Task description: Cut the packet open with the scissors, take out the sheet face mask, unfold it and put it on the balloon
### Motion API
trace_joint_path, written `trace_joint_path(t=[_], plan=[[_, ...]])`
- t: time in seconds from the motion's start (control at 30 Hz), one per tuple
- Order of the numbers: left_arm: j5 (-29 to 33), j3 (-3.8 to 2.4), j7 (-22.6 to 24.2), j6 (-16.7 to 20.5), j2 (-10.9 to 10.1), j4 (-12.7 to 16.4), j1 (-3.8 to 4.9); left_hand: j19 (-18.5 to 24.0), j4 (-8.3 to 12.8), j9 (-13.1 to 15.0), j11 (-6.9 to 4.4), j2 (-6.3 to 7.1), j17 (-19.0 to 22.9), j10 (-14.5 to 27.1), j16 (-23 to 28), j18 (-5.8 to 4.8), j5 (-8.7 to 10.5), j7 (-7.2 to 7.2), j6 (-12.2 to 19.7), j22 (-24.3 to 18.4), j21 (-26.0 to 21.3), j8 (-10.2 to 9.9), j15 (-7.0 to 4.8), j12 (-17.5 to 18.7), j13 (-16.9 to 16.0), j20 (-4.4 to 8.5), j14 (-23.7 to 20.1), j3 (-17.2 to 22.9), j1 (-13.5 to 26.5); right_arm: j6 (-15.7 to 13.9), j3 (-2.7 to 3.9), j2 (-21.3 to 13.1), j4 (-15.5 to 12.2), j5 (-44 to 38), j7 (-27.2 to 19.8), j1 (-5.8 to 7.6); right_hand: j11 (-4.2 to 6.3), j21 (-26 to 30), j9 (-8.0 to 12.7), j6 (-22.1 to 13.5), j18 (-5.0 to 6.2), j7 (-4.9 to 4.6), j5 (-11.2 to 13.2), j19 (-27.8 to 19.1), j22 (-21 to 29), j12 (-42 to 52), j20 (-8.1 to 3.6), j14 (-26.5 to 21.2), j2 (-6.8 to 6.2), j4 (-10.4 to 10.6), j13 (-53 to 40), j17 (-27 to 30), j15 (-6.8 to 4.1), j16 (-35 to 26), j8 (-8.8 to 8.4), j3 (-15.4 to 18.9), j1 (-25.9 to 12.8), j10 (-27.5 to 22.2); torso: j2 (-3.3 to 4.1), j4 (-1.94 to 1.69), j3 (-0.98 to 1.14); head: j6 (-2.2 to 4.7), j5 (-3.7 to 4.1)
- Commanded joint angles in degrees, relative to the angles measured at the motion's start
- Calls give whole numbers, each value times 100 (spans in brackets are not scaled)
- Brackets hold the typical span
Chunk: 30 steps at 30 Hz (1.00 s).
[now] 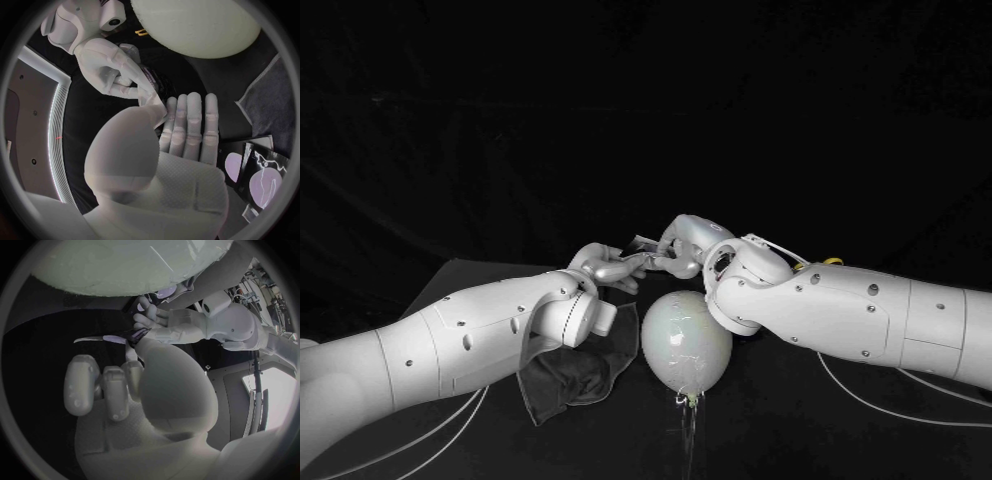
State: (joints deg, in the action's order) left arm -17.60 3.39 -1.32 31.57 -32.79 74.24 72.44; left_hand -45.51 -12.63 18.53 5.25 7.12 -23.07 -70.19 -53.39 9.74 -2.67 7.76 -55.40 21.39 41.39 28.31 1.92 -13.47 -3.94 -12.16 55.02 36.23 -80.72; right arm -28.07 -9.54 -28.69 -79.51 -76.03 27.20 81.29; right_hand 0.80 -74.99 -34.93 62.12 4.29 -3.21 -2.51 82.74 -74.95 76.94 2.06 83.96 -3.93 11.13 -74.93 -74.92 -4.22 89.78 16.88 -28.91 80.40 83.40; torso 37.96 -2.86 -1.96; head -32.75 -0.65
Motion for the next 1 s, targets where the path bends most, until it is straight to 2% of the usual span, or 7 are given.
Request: trace_joint_path(t=[0.03,0.17,0.33,0.47,0.6,0.7,1.0], plan=[[91,-4,28,137,5,-12,7,108,516,33,-102,95,20,-216,1,43,-44,-5,-95,157,231,57,-40,53,-7,27,79,634,202,-255,7,14,51,-55,-93,6,85,13,-108,111,-92,63,-30,7,-657,-19,-41,604,55,-6,-714,-1508,-50,22,178,-46,2,354,1,-6,-2,-2,-7],[104,-4,2,145,1,-9,7,236,803,52,-143,192,30,-323,-16,44,-27,-43,-157,356,527,79,-66,107,-12,56,148,956,449,-408,7,37,137,-59,-83,6,85,21,-108,111,-91,63,-30,3,-653,-26,-41,604,56,-6,-711,-1508,-50,22,179,-54,-5,353,1,-6,-3,0,-9],[95,-4,-78,120,-6,-8,7,381,1089,61,-162,238,28,-423,-43,47,-51,-74,-235,558,831,92,-99,140,-25,75,202,1258,704,-850,8,70,347,-44,-118,1,85,20,-108,112,-91,63,-30,4,-654,-18,-41,604,57,-6,-716,-1508,-50,22,180,-59,-10,356,2,-7,-2,-2,-12],[77,-4,-137,100,-15,-7,7,491,1273,65,-185,256,14,-489,-78,51,-207,-81,-287,694,1043,100,-113,154,-37,74,231,1430,927,-980,8,67,426,-31,-138,0,85,20,-108,112,-91,63,-30,4,-654,-18,-41,604,57,-6,-716,-1508,-50,22,180,-59,-10,356,1,-1,1,-16,-32],[57,-4,-200,69,-24,-5,7,550,1382,71,-189,250,-3,-526,-115,53,-300,-80,-312,770,1165,114,-125,149,-49,73,248,1516,1059,-911,8,65,488,-22,-121,-1,85,20,-108,112,-91,63,-30,4,-654,-18,-41,604,57,-6,-716,-1508,-50,22,180,-59,-10,356,1,1,1,-26,-35],[42,-4,-232,51,-27,-3,7,627,1545,78,-199,249,-34,-561,-177,59,-552,-102,-338,870,1332,143,-141,134,-68,75,257,1619,1237,-804,8,70,527,-27,-96,-2,85,33,-108,112,-88,63,-30,-2,-647,-34,-41,604,57,-6,-707,-1508,-50,22,180,-66,-15,352,-1,1,1,-25,-34],[23,-4,-288,-16,-14,-8,7,687,1653,85,-208,227,-55,-581,-221,61,-681,-110,-354,929,1436,169,-150,118,-85,71,256,1663,1359,-247,8,88,556,117,-366,-3,70,205,-94,55,-52,41,-31,-86,-557,-162,-36,599,19,3,-638,-1490,-35,15,154,-104,-93,316,-1,6,2,-19,-44]])
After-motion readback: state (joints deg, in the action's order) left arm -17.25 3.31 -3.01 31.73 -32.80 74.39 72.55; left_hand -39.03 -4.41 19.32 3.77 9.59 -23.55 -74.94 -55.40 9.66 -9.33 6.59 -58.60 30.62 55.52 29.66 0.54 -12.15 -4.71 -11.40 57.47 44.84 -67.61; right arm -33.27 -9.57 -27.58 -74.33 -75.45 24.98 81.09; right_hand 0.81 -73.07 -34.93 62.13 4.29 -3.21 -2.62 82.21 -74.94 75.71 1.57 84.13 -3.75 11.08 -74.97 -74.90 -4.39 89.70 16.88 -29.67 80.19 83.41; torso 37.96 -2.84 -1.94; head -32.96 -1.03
